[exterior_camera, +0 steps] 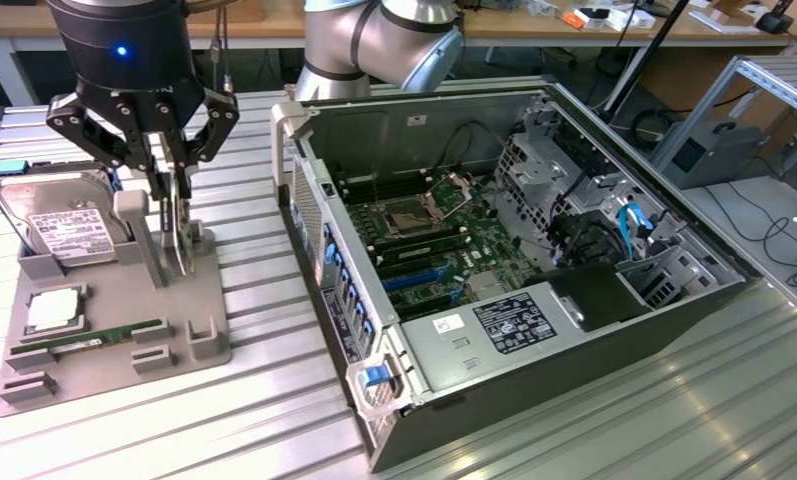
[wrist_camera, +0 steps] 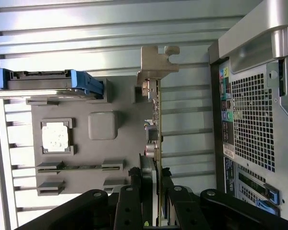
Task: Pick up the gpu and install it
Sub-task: 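Pick up the gpu and move the gpu toward the slot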
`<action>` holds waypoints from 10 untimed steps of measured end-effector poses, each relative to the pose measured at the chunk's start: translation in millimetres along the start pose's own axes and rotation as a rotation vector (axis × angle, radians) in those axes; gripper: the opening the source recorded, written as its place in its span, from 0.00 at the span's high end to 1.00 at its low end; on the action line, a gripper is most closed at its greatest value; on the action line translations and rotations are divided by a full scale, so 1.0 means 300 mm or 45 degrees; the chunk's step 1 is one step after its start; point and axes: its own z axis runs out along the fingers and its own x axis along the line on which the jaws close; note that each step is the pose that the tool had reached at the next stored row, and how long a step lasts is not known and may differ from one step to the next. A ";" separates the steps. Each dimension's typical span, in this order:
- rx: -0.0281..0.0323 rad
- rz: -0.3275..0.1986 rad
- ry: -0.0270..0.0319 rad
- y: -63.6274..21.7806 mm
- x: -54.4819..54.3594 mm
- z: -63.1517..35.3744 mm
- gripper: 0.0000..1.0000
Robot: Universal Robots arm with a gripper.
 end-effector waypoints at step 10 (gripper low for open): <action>0.0001 0.000 0.0003 0.000 -0.001 -0.016 0.73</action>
